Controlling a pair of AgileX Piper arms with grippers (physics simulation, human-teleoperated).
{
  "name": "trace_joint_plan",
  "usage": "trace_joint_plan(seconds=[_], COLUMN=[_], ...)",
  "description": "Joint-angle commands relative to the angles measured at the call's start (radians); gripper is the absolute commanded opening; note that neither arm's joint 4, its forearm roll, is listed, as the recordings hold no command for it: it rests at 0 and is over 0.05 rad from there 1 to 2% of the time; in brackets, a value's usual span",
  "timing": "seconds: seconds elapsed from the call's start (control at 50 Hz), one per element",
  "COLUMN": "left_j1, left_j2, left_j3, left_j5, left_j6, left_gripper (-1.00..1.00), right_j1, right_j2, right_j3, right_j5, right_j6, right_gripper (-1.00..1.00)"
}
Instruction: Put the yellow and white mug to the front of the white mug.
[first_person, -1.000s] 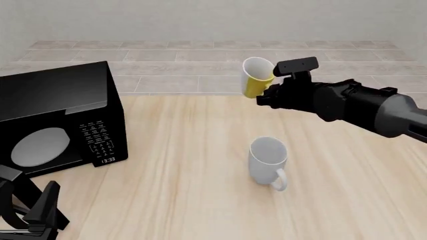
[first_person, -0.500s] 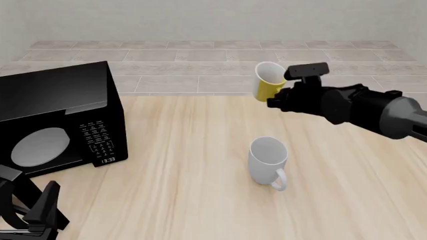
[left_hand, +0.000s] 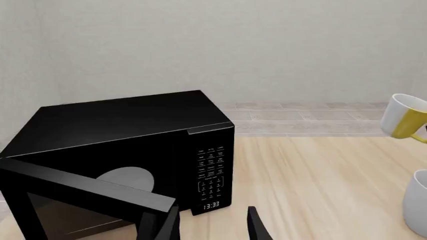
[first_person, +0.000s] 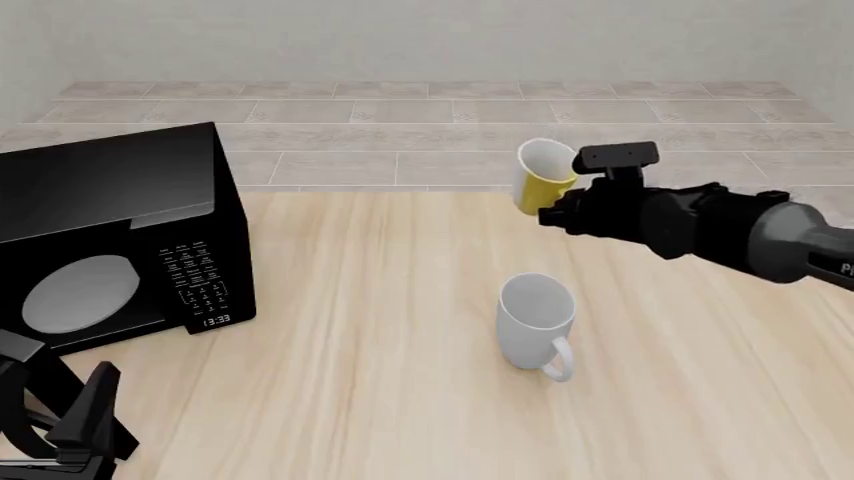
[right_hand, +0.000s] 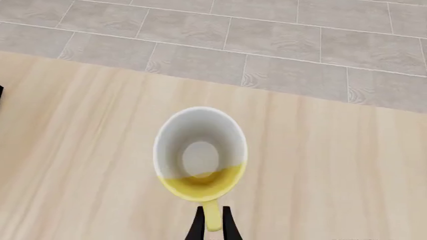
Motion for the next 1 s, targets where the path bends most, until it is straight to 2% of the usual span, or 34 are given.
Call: trace_joint_plan(seconds=[0.02,0.42,0.62,0.66,0.68,1.0], left_j1=[0.000,0.000,0.000,0.000,0.000,0.000], left_j2=[0.000,0.000,0.000,0.000,0.000,0.000], left_j3=[0.000,0.000,0.000,0.000,0.000,0.000], left_j5=[0.000,0.000,0.000,0.000,0.000,0.000], left_j6=[0.000,0.000,0.000,0.000,0.000,0.000], left_gripper=[1.00,1.00,1.00,1.00,1.00,1.00], right_j1=[-0.009,-0.014,-0.031,-0.043,-0.035,-0.035], right_j2=[0.044,0.129,0.161,0.182,0.176,0.229], right_j3=[-0.005,-0.049,-0.083,-0.100,-0.102,-0.135], right_j5=[-0.020,-0.030,-0.011,0.008,-0.002,0.023], right_j6=[0.010,0.016,0.002,-0.023,0.002,-0.013], right_gripper=[-1.00,-1.00,-1.00,-1.00,-1.00,-1.00])
